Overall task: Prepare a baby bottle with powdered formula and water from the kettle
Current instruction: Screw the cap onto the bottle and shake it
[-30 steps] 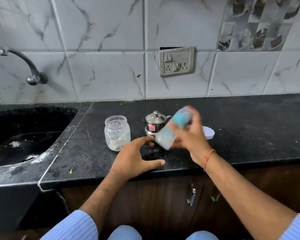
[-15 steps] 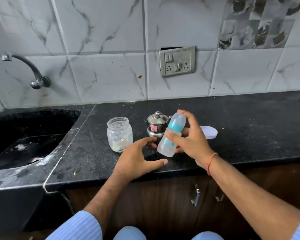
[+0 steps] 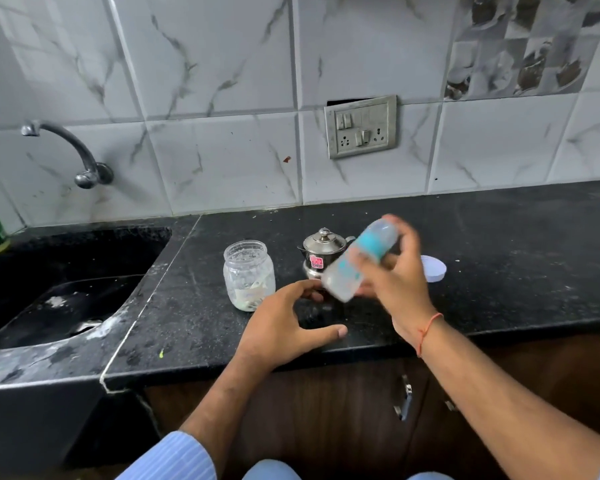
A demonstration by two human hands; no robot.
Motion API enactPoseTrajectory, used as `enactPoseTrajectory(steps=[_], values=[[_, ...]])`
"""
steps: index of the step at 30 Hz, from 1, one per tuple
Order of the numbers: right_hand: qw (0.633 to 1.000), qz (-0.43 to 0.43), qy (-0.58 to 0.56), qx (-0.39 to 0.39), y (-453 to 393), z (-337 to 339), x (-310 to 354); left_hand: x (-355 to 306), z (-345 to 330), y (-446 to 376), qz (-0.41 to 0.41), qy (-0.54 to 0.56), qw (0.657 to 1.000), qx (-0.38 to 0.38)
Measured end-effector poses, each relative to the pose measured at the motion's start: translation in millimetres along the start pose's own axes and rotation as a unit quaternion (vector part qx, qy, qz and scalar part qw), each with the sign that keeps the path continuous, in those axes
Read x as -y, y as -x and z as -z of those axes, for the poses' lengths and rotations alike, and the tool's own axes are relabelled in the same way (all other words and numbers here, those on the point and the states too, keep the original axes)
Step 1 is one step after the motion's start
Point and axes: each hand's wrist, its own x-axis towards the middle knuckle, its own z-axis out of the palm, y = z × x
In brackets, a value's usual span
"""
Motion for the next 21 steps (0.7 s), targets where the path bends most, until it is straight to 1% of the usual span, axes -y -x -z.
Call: enactPoseTrajectory(steps=[1,2,3,5,6,8,9,10,11,12,13,15,16,17,18,19,20,21], values=[[0.998,-0.002,-0.046,-0.045,-3,4,0,0,-1,-1,-0.001,0.001,1.000,0.002],[0.995,-0.011,-0.073,-0.062,-6,6,0,1,-1,-2,0.001,0.000,1.000,0.001],[0.998,-0.016,-0.045,-0.038,-7,4,3,1,-1,-1,0.002,-0.001,1.000,-0.001],[0.996,-0.022,0.057,0.067,-2,-2,2,1,-1,0,0.006,0.000,1.000,-0.007],[0.996,-0.012,0.059,0.062,0,-3,0,0,0,1,0.005,0.002,1.000,-0.008],[0.999,0.001,-0.036,-0.038,-7,5,0,1,-1,-1,0.005,0.004,1.000,0.001],[0.997,-0.002,-0.063,-0.054,-10,8,2,2,-2,-2,0.008,0.007,1.000,0.001],[0.999,-0.008,-0.030,-0.026,-11,5,5,1,-3,-2,0.010,0.007,1.000,0.000],[0.999,-0.017,0.017,0.029,-9,3,6,0,-3,-1,0.009,0.005,1.000,-0.003],[0.996,-0.020,0.055,0.065,-7,2,6,-1,-3,0,0.008,0.003,1.000,-0.008],[0.997,-0.008,0.050,0.055,-8,1,7,-1,-2,0,0.007,0.003,1.000,-0.009],[0.998,0.002,-0.043,-0.043,-14,5,10,1,-1,-1,0.010,0.003,1.000,0.001],[0.997,0.000,-0.058,-0.054,-16,5,13,2,-2,-2,0.013,0.005,1.000,0.004],[1.000,-0.002,-0.022,-0.021,-15,1,17,2,-3,-2,0.016,0.005,1.000,0.005],[0.999,-0.002,0.032,0.044,-12,-2,15,1,-3,-1,0.019,0.004,1.000,0.001],[0.994,-0.003,0.070,0.081,-9,-3,11,0,-2,0,0.021,0.003,1.000,-0.005],[0.996,0.003,0.060,0.064,-8,-4,9,-1,-1,1,0.019,0.005,1.000,-0.005],[1.000,0.005,0.010,0.007,-9,-3,13,-1,-2,0,0.015,0.010,1.000,-0.003]])
